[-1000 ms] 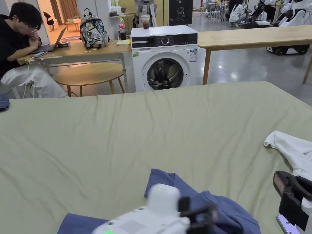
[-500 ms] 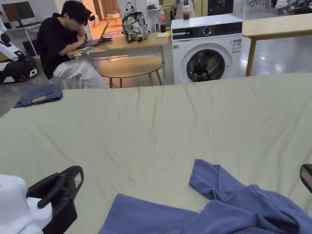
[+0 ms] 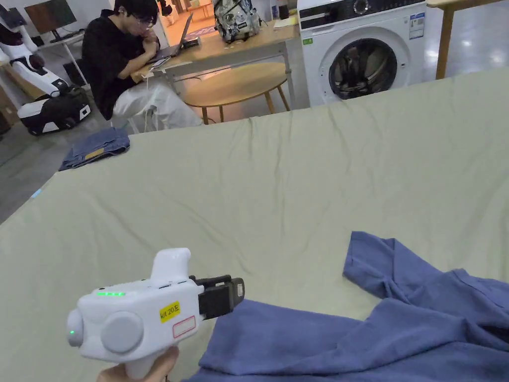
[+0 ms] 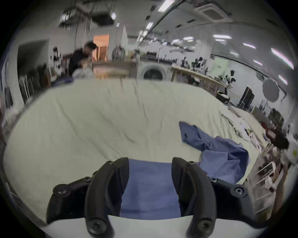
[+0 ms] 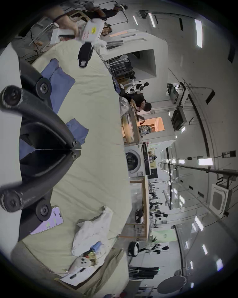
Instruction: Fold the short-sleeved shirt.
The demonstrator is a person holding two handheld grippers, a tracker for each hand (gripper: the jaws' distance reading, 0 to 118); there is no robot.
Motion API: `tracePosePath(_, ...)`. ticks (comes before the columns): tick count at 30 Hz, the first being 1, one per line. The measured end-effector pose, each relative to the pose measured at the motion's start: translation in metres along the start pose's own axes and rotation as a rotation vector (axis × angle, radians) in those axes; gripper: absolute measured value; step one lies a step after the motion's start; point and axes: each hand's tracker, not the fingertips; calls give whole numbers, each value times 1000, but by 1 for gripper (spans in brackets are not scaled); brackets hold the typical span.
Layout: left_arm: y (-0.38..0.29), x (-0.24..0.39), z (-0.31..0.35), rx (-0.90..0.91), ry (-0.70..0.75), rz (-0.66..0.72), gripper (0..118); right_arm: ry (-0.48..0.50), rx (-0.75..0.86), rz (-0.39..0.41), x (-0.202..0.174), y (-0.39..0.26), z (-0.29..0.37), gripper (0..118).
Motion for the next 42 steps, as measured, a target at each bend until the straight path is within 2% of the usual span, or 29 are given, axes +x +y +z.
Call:
tracePosePath(6, -13, -18, -97, -254, 44, 78, 50, -51, -40, -35, 20, -10, -1, 0)
tracePosePath(7, -17, -19, -107, -289, 78, 67, 37, -62, -48, -42, 23, -11, -1, 0)
tracePosePath(8, -22, -19, -110, -270, 87, 53, 8, -71, -55, -46, 26, -12, -1, 0)
tracePosePath(9, -24, -17, -108, -241, 75, 42, 2, -82, -62, -48, 28, -13, -1, 0)
tracePosePath(15, -18, -6, -103, -271, 89, 6, 0, -100, -119, -57, 29, -22, -1, 0)
tracePosePath(16, -18, -8, -102, -280, 83, 32, 0, -118, -156, -59, 28, -26, -4, 10)
tracePosePath(17, -17, -8, -101, -276, 86, 44, 0, -126, -178, -63, 27, -30, -7, 40)
tracePosePath(18, -18, -7, -101, -274, 87, 39, 0, -150, -198, -81, 27, -37, -11, 60)
tracePosePath(19, -20, -5, -99, -270, 88, 31, 0, -176, -215, -118, 31, -47, -17, 68)
tracePosePath(21, -24, -3, -98, -263, 93, 17, 0, -213, -261, -215, 40, -61, -32, 67)
tracePosePath(23, -24, -2, -98, -260, 97, 13, 0, -182, -331, -327, 55, -77, -51, 63)
tracePosePath(24, -23, -2, -96, -259, 98, 14, 0, -156, -358, -379, 62, -86, -59, 52)
tracePosePath(25, -23, -2, -96, -261, 95, 16, 0, -131, -371, -410, 66, -93, -63, 33)
tracePosePath(26, -24, -1, -96, -261, 94, 18, 0, -120, -385, -428, 68, -99, -67, 5)
tracePosePath(28, -24, -1, -91, -255, 87, 25, 0, -143, -395, -418, 69, -107, -68, 4)
tracePosePath(32, -21, -9, -69, -156, 40, 52, 0, -115, -299, -408, 64, -91, -47, 3)
tracePosePath(34, -10, -5, -25, 22, -6, 58, 0, -79, -230, -383, 61, -67, -37, 3)
tracePosePath(42, 73, 13, 140, 450, -54, 27, 0, 49, -29, -221, 38, 51, -44, 3)
